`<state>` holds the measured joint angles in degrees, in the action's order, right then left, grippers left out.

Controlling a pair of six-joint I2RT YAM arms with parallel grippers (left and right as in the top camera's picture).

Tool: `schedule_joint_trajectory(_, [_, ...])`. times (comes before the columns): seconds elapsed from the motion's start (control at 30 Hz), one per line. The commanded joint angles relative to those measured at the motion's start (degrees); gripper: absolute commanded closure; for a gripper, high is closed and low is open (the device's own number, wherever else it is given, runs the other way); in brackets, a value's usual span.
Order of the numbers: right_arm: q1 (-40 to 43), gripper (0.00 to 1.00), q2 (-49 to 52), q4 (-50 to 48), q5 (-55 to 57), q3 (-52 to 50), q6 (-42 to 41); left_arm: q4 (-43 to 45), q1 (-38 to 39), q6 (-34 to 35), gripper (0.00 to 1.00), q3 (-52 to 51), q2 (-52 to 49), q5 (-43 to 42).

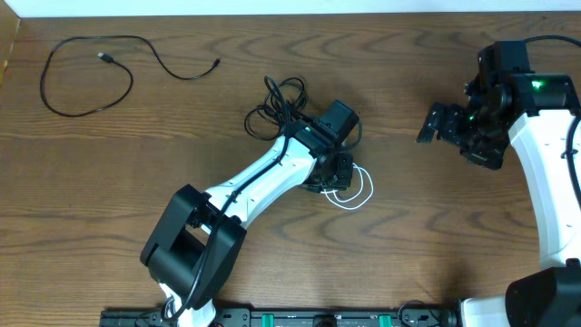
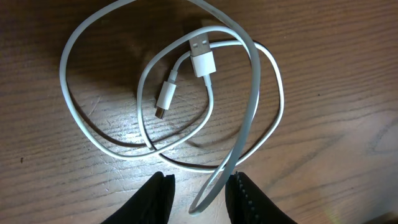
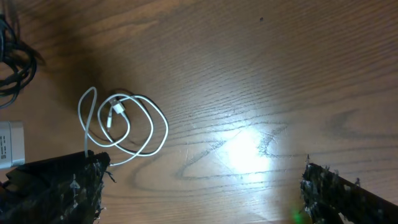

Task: Untangle cables

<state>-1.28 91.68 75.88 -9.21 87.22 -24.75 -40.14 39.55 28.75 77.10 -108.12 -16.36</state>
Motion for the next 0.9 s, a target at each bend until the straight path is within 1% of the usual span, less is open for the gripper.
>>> schedule_joint_trajectory(0.0, [0.0, 0.01, 0.0, 0.2, -0.2, -0.2, 0.6, 0.0, 0.1, 0.1, 0.70, -0.3, -0.1, 0.6])
schedule_joint_trajectory(0.23, [0.0, 0.01, 0.0, 0.2, -0.2, -0.2, 0.6, 0.0, 0.1, 0.1, 0.75, -0.3, -0.1, 0.6])
schedule_joint_trajectory(0.33, [0.0, 0.01, 0.0, 0.2, -0.2, -0.2, 0.6, 0.0, 0.1, 0.1, 0.79, -0.3, -0.1, 0.6])
schedule_joint_trajectory(0.37, [0.0, 0.01, 0.0, 0.2, -0.2, -0.2, 0.6, 0.0, 0.1, 0.1, 0.81, -0.3, -0.1, 0.6])
schedule_joint_trajectory(0.4, [0.0, 0.01, 0.0, 0.2, -0.2, -0.2, 0.6, 0.0, 0.1, 0.1, 0.90, -0.3, -0.1, 0.6])
schedule_joint_trajectory(0.43, [0.0, 0.01, 0.0, 0.2, -0.2, -0.2, 0.6, 0.0, 0.1, 0.1, 0.92, -0.3, -0.1, 0.5])
schedule_joint_trajectory(0.5, [0.0, 0.01, 0.0, 0.2, -0.2, -0.2, 0.6, -0.3, 0.0, 0.1, 0.92, 0.1, 0.1, 0.3])
schedule_joint_trajectory(0.6, [0.0, 0.01, 0.0, 0.2, -0.2, -0.2, 0.6, -3.1, -0.1, -0.1, 0.93, 3.1, 0.9, -0.5])
schedule_joint_trajectory(0.7, [0.0, 0.01, 0.0, 0.2, -0.2, -0.2, 0.6, -5.6, -0.1, -1.8, 0.92, 6.5, 2.3, -0.9])
schedule_joint_trajectory(0.87, [0.0, 0.01, 0.0, 0.0, -0.2, -0.2, 0.6, -6.1, -0.1, -2.6, 0.93, 9.4, 6.1, -0.9])
